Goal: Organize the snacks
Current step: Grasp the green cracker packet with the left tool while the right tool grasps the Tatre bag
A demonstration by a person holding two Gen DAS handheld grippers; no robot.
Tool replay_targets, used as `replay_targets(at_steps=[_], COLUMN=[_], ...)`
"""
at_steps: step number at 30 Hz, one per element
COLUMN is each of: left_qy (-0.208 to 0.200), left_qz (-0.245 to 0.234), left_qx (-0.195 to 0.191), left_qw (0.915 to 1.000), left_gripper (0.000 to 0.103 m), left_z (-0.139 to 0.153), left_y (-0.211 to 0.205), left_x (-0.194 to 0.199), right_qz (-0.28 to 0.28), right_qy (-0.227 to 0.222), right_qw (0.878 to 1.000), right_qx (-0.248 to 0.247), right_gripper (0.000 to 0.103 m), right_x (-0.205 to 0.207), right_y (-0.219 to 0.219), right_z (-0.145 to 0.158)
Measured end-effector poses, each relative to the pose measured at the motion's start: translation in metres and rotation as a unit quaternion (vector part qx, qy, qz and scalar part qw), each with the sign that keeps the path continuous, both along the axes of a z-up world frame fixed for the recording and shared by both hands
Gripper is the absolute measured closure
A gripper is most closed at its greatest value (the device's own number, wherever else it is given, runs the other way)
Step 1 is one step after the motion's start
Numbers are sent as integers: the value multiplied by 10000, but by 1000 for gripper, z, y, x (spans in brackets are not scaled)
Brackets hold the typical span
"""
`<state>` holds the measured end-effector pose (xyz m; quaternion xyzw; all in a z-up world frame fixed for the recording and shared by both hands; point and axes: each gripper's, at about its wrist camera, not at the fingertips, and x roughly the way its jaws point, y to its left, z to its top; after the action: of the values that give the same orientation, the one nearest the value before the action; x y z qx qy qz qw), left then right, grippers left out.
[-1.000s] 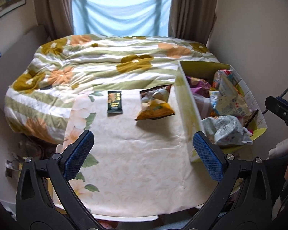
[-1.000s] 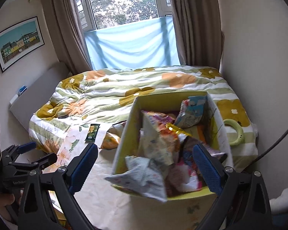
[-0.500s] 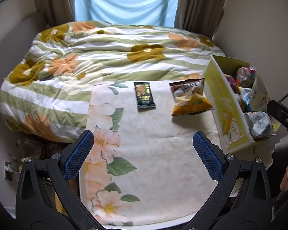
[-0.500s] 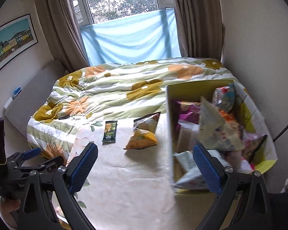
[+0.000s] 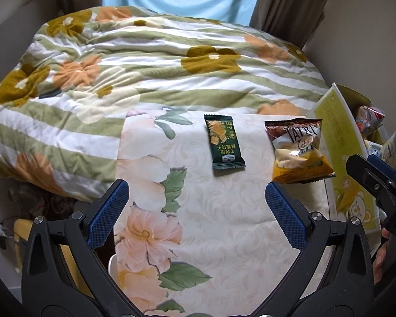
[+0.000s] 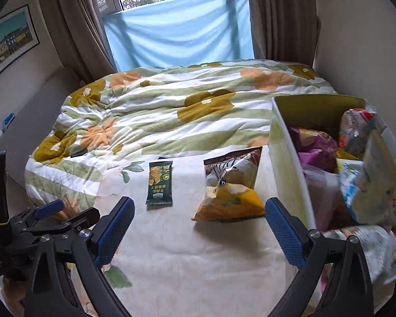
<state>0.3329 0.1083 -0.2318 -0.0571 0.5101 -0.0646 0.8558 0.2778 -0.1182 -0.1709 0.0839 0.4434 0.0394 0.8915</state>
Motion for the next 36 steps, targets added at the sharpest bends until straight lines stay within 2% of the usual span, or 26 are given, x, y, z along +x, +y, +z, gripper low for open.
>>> replay_targets(at_steps=[8,13,23,26,29,34,36], left_qy=[253,329,655,581,531,517,531], left_qz=[-46,-194,-376,-526,-691,-891,-949], left_qx=[26,81,308,543,826,860,866], left_qw=[9997,9992,9967,9954,9928,9910,9903], left_gripper=[1,1,22,26,35,49,59], left_z=[-37,-58,-104,-104,-103,-100,-99], left_y=[-22,-42,-69,-77,-81,-79,-77], left_x=[40,65,108,113,112,110,108], right_qz=[105,62,2,65,119,217,248], right_qy=[356,748,1321,1415,1522,1600,1620], right_qw=[9991,9971,9912,9899,9881,9865,9862], right_qx=[-204,-112,102,98,192,262,244], right_gripper=[5,5,5,5,5,5,5], right_x=[55,79,105,108,109,110,112], right_y=[0,-8,-16,-15,-16,-17,-17], right_z=[-43,-69,-96,-103,-109,-116,-118])
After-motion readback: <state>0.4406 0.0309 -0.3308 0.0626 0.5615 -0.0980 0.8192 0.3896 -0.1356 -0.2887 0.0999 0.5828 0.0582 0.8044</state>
